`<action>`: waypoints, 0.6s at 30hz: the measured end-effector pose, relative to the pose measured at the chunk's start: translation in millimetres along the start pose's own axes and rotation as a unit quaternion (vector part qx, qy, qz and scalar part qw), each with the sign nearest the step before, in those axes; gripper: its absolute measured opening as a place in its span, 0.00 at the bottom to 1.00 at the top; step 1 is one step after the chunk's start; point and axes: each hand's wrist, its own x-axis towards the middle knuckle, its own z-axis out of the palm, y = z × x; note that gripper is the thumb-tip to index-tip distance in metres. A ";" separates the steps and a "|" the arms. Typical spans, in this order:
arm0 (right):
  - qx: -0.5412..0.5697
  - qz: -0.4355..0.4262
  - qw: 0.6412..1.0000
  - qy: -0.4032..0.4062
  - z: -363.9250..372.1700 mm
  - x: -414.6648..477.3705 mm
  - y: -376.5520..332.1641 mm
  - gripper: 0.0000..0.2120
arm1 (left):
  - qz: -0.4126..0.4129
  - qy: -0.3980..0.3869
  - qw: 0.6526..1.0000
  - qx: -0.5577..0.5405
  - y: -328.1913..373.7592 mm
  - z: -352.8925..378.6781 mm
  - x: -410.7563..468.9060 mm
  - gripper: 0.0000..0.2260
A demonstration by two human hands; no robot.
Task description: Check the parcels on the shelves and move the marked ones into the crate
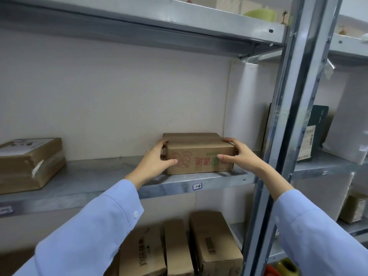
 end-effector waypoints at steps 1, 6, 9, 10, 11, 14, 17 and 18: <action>0.001 -0.004 1.000 0.004 0.4 -1.0 -0.6 0.33 | 0.002 0.008 1.000 -0.004 0.5 1.1 -0.7 0.33; 0.041 -0.030 0.998 0.028 -4.8 -9.7 -10.4 0.32 | 0.027 0.023 0.999 -0.015 2.0 -4.9 -1.3 0.33; 0.078 -0.028 0.996 0.034 -7.5 -12.4 -19.5 0.30 | 0.040 0.031 0.998 -0.033 6.5 -10.3 -0.2 0.33; 0.088 -0.025 0.995 0.038 -8.0 -13.0 -21.7 0.29 | 0.046 0.036 0.998 -0.036 8.1 -11.5 -0.5 0.32; 0.096 -0.023 0.994 0.044 -8.2 -13.8 -23.9 0.27 | 0.051 0.041 0.997 -0.042 9.2 -12.4 -0.6 0.30; 0.100 -0.029 0.993 0.062 -8.6 -16.8 -28.7 0.23 | 0.055 0.062 0.994 -0.064 12.8 -14.4 -1.2 0.23; 0.083 -0.038 0.993 0.073 -8.0 -18.9 -32.9 0.20 | 0.059 0.094 0.991 -0.074 11.9 -15.4 1.0 0.18; 0.076 -0.041 0.993 0.078 -7.4 -19.1 -33.9 0.20 | 0.062 0.097 0.990 -0.076 11.4 -16.1 1.7 0.17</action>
